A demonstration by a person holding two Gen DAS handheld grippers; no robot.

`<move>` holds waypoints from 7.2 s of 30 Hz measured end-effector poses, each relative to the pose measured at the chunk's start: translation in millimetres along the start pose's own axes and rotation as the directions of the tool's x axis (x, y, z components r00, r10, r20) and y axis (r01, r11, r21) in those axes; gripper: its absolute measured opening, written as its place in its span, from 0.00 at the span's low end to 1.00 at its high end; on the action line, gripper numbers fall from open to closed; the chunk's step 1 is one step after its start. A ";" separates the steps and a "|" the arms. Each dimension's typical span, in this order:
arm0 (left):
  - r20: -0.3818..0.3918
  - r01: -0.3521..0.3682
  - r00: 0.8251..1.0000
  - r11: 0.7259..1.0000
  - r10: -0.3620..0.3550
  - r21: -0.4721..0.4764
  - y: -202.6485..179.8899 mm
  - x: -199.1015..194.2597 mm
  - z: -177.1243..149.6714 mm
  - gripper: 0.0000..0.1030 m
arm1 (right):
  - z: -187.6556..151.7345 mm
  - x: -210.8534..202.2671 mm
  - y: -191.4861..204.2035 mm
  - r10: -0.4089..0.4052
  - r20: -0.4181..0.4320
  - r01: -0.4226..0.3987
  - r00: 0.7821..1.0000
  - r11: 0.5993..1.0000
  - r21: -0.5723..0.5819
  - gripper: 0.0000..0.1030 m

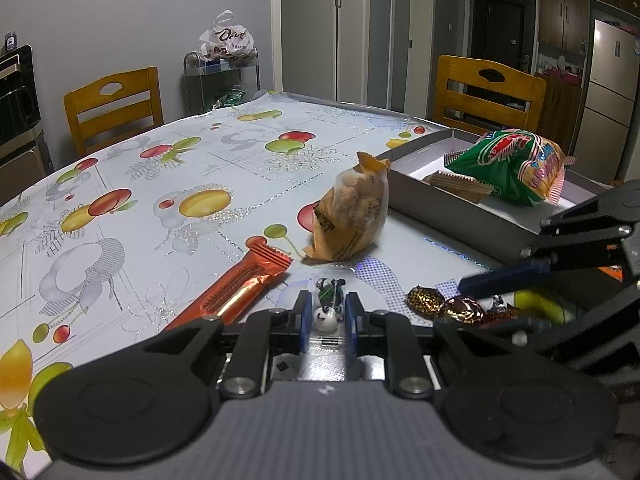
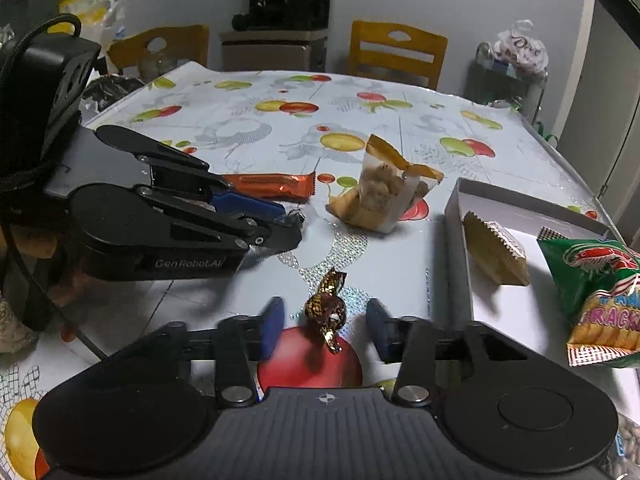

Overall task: Organize snacks
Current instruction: 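Lift the chocolate with the right tool while the left tool lifts the clear packet, then carry the chocolate and clear packet over the grey tray with both tools, then open the right tool to drop the chocolate while the left tool releases the clear packet, then withdraw both tools from the tray back over the loose snacks on the table, then grasp the clear pink-labelled tube with the right tool while the left tool approaches the brown tube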

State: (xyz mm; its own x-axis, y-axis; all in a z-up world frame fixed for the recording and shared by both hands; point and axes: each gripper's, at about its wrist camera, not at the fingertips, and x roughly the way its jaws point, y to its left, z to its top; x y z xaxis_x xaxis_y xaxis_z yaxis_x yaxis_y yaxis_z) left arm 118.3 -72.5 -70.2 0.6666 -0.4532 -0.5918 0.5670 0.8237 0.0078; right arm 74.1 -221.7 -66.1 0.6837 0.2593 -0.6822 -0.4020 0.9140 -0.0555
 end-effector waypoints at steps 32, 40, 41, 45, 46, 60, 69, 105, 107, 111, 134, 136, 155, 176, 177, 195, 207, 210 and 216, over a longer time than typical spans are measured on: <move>0.129 -0.038 0.991 0.998 0.033 0.040 -64.9 -71.9 22.1 0.15 | -25.5 -93.1 -44.8 0.018 0.206 -0.024 0.978 0.999 0.026 0.24; 0.153 0.028 0.987 0.995 -0.042 0.092 -97.4 -76.4 32.8 0.15 | -37.4 -112.6 -70.3 -0.042 0.226 0.028 0.973 0.998 0.064 0.24; 0.150 0.039 0.987 0.994 -0.054 0.099 -101.7 -75.5 34.0 0.15 | -39.3 -114.7 -74.3 -0.049 0.227 0.034 0.973 0.997 0.071 0.24; 0.139 0.065 0.987 0.990 -0.083 0.124 -115.5 -70.1 38.9 0.15 | -47.1 -121.1 -88.3 -0.075 0.227 0.054 0.971 0.994 0.096 0.24; 0.137 0.071 0.987 0.989 -0.089 0.129 -118.4 -68.5 40.5 0.15 | -48.9 -121.9 -91.7 -0.079 0.224 0.058 0.971 0.993 0.099 0.24; 0.107 0.171 0.975 0.964 -0.196 0.203 -149.5 -52.8 43.8 0.15 | -71.4 -133.9 -127.5 -0.152 0.192 0.122 0.970 0.979 0.161 0.24; 0.077 0.236 0.962 0.941 -0.261 0.241 -167.9 -41.1 44.8 0.15 | -79.2 -132.9 -138.9 -0.169 0.158 0.142 0.973 0.975 0.172 0.24; -0.043 0.344 0.936 0.879 -0.350 0.331 -203.9 -21.1 27.1 0.15 | -86.9 -128.2 -125.5 -0.028 0.114 0.017 0.993 0.995 0.100 0.24; -0.040 0.340 0.937 0.880 -0.347 0.333 -204.5 -22.2 26.7 0.15 | -86.6 -129.4 -126.0 -0.032 0.118 0.019 0.993 0.994 0.104 0.24; -0.032 0.332 0.940 0.884 -0.341 0.330 -203.8 -24.8 26.8 0.17 | -86.3 -131.8 -126.8 -0.038 0.127 0.024 0.991 0.993 0.114 0.24; 0.054 0.292 0.945 0.908 -0.321 0.301 -189.0 -41.1 25.8 0.87 | -79.1 -142.8 -122.0 -0.077 0.193 0.048 0.978 0.988 0.149 0.86; 0.060 0.286 0.946 0.910 -0.317 0.300 -187.5 -43.1 25.2 0.88 | -78.2 -143.3 -120.5 -0.078 0.194 0.049 0.978 0.987 0.150 0.87; 0.176 0.143 0.966 0.958 -0.190 0.249 -123.6 -79.3 21.4 0.91 | -57.5 -148.4 -92.2 -0.115 0.209 0.089 0.971 0.987 0.132 0.94; 0.194 -0.040 0.980 0.998 0.031 0.045 -23.9 -116.1 -10.5 0.93 | -25.5 -125.5 -56.6 -0.072 0.187 0.042 0.980 0.987 0.158 0.99; 0.189 -0.047 0.981 0.998 0.039 0.039 -22.2 -114.8 -13.4 0.93 | -24.0 -123.4 -54.1 -0.066 0.185 0.037 0.980 0.987 0.154 1.00; 0.174 -0.278 0.938 0.951 0.299 -0.134 51.8 -132.5 -15.4 0.93 | 27.3 -63.8 14.7 0.107 0.190 -0.120 0.976 0.991 0.059 1.00; 0.051 -0.314 0.938 0.904 0.342 -0.289 100.5 -98.9 -43.7 0.94 | 51.3 2.0 46.5 0.110 0.087 -0.107 0.990 0.994 -0.030 0.84; 0.011 -0.329 0.938 0.901 0.346 -0.283 102.1 -92.8 -47.3 0.94 | 57.5 15.3 49.9 0.087 0.068 -0.084 0.994 0.996 -0.039 0.80; 0.015 -0.322 0.940 0.900 0.341 -0.295 100.0 -96.8 -48.2 0.94 | 68.1 33.8 57.8 0.075 0.053 -0.073 0.996 0.996 -0.048 0.76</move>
State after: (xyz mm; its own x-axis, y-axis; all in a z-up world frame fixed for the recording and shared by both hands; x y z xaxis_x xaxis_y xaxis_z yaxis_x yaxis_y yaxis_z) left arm 87.2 70.2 -51.1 0.8274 -0.1502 -0.5412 0.1530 0.9874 -0.0401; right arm 115.4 -138.9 -42.7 0.6827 0.3436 -0.6449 -0.4798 0.8764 -0.0409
